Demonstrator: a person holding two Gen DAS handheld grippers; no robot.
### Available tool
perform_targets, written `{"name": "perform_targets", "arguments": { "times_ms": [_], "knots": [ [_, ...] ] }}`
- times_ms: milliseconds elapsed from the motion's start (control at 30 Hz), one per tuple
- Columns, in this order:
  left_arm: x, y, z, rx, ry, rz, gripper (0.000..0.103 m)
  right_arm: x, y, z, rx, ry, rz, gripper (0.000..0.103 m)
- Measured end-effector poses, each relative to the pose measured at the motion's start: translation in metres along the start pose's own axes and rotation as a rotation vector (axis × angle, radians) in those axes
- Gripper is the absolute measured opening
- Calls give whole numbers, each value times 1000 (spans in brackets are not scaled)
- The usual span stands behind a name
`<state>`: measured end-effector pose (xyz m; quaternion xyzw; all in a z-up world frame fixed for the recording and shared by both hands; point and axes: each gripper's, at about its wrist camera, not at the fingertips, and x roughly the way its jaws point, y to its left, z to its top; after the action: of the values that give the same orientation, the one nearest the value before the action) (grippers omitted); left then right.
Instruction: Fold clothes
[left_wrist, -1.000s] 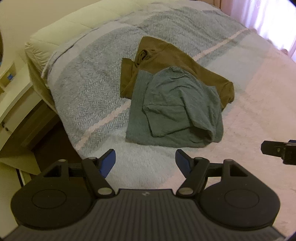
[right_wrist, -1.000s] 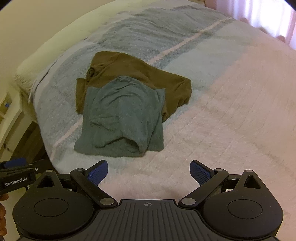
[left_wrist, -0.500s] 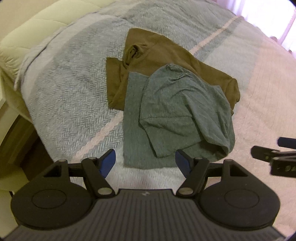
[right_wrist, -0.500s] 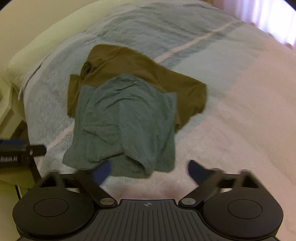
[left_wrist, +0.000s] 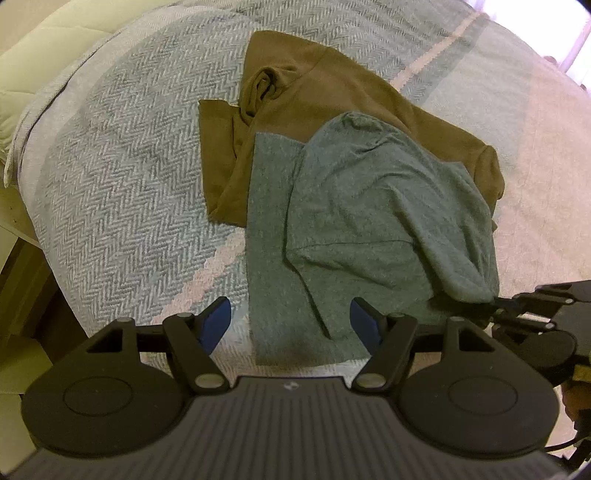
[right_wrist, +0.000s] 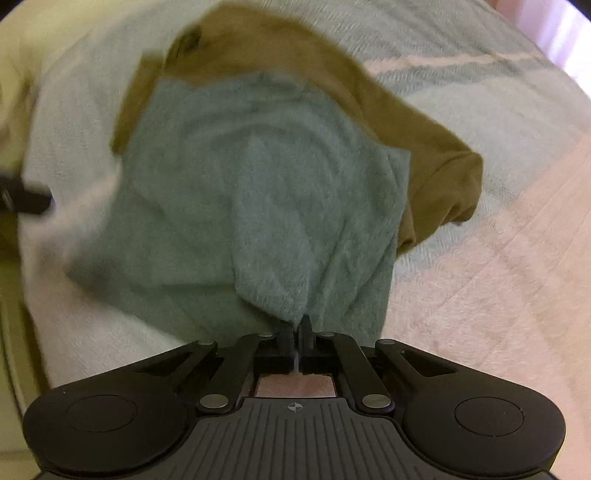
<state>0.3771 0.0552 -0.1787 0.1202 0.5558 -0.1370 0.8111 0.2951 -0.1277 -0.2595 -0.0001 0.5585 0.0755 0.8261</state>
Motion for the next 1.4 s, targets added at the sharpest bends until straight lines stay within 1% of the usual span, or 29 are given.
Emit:
{"name": "perform_targets", "arguments": {
  "times_ms": [100, 200, 267, 333, 433, 500, 567, 667, 733, 800, 867, 900, 933, 967, 1000, 1033, 1067, 1133, 1200, 1267, 1367, 1400],
  "knots": [
    [-12, -3, 4, 2, -27, -4, 68, -47, -28, 1, 164, -172, 91, 0],
    [-31, -12, 6, 12, -71, -10, 68, -108, -61, -2, 334, -350, 158, 0],
    [-48, -19, 7, 23, -107, -19, 68, -155, -80, -10, 410, -482, 181, 0],
    [-65, -30, 5, 39, -146, -29, 68, -205, -96, -21, 457, -616, 193, 0],
    [-96, -52, -4, 72, -207, -59, 68, -280, -115, -51, 482, -781, 180, 0],
    [-118, -72, -12, 98, -244, -87, 68, -328, -126, -77, 483, -867, 163, 0],
    [-138, -95, -22, 125, -274, -114, 68, -371, -136, -110, 482, -944, 128, 0],
    [-163, -132, -41, 163, -303, -156, 68, -425, -150, -165, 504, -1021, 67, 0],
    [-177, -160, -58, 197, -310, -188, 68, -456, -157, -203, 518, -1045, 17, 0],
    [-187, -188, -77, 232, -310, -220, 68, -478, -163, -233, 515, -1033, -43, 0],
    [-193, -214, -97, 262, -301, -245, 68, -492, -168, -260, 521, -976, -143, 0],
    [-196, -227, -106, 277, -297, -257, 68, -492, -174, -272, 538, -912, -187, 0],
    [-199, -240, -117, 291, -289, -267, 68, -488, -183, -283, 567, -812, -251, 1],
    [-199, -252, -128, 306, -278, -275, 68, -479, -193, -294, 603, -691, -339, 26],
    [-200, -264, -140, 320, -267, -282, 68, -470, -203, -305, 637, -568, -425, 72],
    [-201, -276, -150, 333, -256, -289, 68, -460, -213, -320, 676, -459, -512, 88],
    [-202, -286, -161, 347, -244, -296, 68, -451, -222, -339, 702, -383, -579, 90],
    [-201, -301, -182, 383, -217, -308, 68, -437, -233, -380, 727, -286, -619, 89],
    [-197, -313, -199, 433, -188, -303, 68, -428, -235, -419, 766, -214, -609, 90],
    [-192, -325, -217, 483, -159, -299, 68, -423, -230, -453, 785, -172, -580, 90],
    [-186, -338, -237, 559, -125, -294, 68, -422, -216, -494, 783, -111, -550, 90],
    [-184, -341, -242, 585, -117, -292, 68, -419, -212, -502, 791, -91, -542, 90]
  ]
}}
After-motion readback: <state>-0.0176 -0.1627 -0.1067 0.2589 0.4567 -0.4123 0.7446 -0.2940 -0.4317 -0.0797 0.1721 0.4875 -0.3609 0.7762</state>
